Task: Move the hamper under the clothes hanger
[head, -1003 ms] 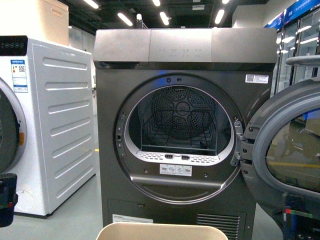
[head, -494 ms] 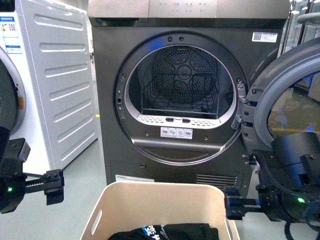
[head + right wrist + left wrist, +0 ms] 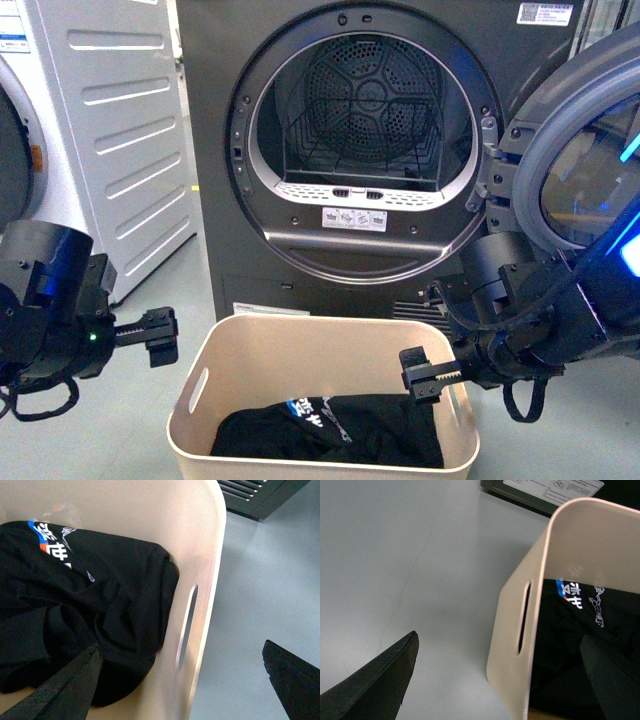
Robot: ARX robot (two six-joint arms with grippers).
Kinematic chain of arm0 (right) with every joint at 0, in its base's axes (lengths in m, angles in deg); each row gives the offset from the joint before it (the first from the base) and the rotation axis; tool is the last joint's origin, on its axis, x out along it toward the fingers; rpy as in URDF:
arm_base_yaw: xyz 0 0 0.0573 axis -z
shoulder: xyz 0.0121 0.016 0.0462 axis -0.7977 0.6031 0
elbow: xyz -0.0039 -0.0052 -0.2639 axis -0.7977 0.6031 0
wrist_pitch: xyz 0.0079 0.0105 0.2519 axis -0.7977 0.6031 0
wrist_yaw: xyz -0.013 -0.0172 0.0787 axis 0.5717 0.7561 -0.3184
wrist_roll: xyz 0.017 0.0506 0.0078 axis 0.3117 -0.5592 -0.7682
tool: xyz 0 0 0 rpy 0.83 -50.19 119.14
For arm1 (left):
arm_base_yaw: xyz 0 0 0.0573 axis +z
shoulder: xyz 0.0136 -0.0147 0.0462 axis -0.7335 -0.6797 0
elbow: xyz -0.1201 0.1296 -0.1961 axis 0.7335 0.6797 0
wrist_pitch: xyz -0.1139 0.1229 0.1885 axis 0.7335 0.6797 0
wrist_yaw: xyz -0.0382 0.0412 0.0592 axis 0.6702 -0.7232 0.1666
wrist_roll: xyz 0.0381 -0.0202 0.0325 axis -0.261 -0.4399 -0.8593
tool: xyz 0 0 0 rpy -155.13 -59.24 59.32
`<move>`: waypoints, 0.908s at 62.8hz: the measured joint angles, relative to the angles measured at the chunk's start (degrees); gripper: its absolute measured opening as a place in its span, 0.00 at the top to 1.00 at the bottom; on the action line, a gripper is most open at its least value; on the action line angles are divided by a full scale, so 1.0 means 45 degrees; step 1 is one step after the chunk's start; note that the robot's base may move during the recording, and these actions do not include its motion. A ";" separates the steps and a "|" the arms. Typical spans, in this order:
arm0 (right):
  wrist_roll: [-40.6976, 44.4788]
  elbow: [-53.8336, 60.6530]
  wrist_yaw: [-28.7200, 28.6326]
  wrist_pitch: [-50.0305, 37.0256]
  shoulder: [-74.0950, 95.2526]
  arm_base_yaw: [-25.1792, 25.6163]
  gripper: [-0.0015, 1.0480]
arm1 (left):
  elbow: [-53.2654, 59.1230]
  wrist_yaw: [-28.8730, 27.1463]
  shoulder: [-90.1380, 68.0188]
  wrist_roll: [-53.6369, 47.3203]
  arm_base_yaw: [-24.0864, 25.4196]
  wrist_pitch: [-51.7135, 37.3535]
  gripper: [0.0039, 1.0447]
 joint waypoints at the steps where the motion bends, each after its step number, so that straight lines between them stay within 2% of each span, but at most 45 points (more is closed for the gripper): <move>1: 0.0005 -0.0097 0.0039 0.0034 0.0087 0.0000 0.08 | -0.0068 0.0044 -0.0068 -0.0068 -0.0063 0.0024 0.06; 18: -0.0121 -0.0515 0.0321 0.0121 0.0894 0.0019 0.08 | -0.0811 0.0155 -0.0962 -0.0894 -0.0690 0.0588 0.06; 57: -0.0738 -0.1350 0.1054 0.0151 0.2001 0.0121 0.08 | -0.1705 -0.0175 -0.2103 -0.1525 -0.0641 0.1253 0.06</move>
